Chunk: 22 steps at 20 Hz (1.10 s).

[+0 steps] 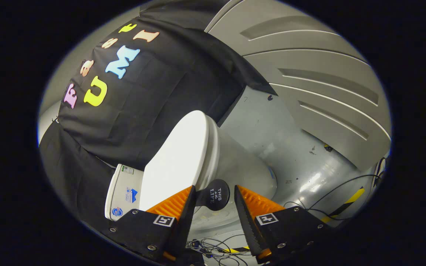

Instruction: Open the toilet lid.

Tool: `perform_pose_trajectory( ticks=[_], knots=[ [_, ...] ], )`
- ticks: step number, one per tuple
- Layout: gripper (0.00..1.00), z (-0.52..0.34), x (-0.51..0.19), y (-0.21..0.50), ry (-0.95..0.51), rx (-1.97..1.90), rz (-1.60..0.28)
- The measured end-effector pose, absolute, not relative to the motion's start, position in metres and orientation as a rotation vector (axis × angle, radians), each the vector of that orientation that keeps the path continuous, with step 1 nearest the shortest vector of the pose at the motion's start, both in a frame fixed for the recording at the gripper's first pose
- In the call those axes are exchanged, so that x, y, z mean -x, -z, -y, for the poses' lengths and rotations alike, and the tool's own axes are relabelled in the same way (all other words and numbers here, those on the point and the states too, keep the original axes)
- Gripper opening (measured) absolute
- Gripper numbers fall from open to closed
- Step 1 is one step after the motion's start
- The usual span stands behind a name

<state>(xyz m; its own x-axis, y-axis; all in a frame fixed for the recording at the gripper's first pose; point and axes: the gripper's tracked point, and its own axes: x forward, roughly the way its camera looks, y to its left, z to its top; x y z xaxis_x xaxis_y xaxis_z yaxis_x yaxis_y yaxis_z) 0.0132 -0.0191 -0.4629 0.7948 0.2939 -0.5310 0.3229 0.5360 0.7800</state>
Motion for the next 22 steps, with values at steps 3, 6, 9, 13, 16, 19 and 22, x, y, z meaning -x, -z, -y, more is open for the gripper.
perform_pose_trajectory(
  ticks=[3,6,9,13,16,19,22],
  knots=[
    [0.5,0.016,-0.016,0.461,-0.01,-1.019,-0.667],
    [0.37,0.024,-0.013,0.463,-0.011,-1.044,-0.641],
    [0.27,0.026,-0.012,0.461,-0.016,-1.05,-0.62],
    [0.13,0.032,-0.017,0.454,0.007,-1.047,-0.596],
    [0.0,0.029,-0.013,0.45,0.039,-1.016,-0.604],
    [0.0,0.029,-0.017,0.445,0.082,-0.943,-0.618],
    [0.0,0.031,-0.018,0.43,0.09,-0.875,-0.617]
  ],
)
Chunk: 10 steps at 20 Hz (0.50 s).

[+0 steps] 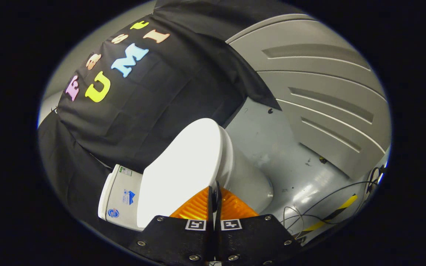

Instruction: Open the toilet lid.

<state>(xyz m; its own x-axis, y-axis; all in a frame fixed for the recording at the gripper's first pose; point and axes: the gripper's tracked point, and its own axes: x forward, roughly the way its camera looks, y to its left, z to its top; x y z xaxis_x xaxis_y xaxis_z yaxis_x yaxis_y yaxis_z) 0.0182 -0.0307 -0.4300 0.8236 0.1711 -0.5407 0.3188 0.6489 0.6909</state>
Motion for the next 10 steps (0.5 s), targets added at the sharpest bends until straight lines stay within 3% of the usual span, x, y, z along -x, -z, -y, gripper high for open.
perform_pose_trajectory(
  ticks=[10],
  knots=[
    [0.0,0.024,-0.027,0.346,0.127,-0.749,-0.503]
  ],
)
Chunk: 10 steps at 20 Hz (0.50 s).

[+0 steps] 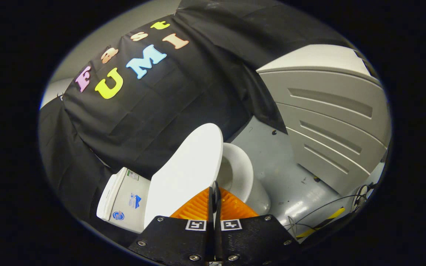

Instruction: Open the toilet lid.

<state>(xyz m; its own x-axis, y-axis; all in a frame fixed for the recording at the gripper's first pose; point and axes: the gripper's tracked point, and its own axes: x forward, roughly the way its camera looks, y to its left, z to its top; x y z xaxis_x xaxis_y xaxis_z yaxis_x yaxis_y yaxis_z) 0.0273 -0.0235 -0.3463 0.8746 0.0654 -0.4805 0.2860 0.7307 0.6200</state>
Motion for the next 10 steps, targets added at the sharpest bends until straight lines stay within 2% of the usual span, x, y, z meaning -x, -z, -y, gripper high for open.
perform_pose_trajectory(
  ticks=[10],
  knots=[
    [0.0,-0.011,-0.039,0.242,0.113,-0.624,-0.334]
  ],
)
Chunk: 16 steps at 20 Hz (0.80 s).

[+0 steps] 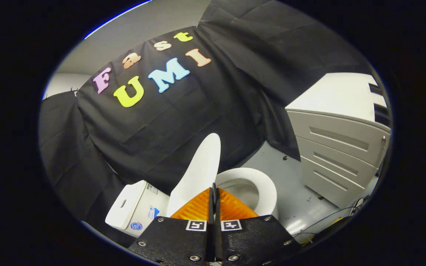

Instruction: Open the toilet lid.

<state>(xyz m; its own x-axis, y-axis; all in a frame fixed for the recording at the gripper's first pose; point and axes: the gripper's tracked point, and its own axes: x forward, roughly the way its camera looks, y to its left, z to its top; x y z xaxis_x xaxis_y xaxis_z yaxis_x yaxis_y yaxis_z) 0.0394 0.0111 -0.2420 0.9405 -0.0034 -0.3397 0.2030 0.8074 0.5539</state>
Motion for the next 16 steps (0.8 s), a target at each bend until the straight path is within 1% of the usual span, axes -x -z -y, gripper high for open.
perform_pose_trajectory(
  ticks=[10,16],
  knots=[
    [0.0,-0.077,-0.048,0.147,0.062,-0.295,-0.263],
    [0.0,-0.109,-0.053,0.115,0.019,-0.271,-0.241]
  ],
)
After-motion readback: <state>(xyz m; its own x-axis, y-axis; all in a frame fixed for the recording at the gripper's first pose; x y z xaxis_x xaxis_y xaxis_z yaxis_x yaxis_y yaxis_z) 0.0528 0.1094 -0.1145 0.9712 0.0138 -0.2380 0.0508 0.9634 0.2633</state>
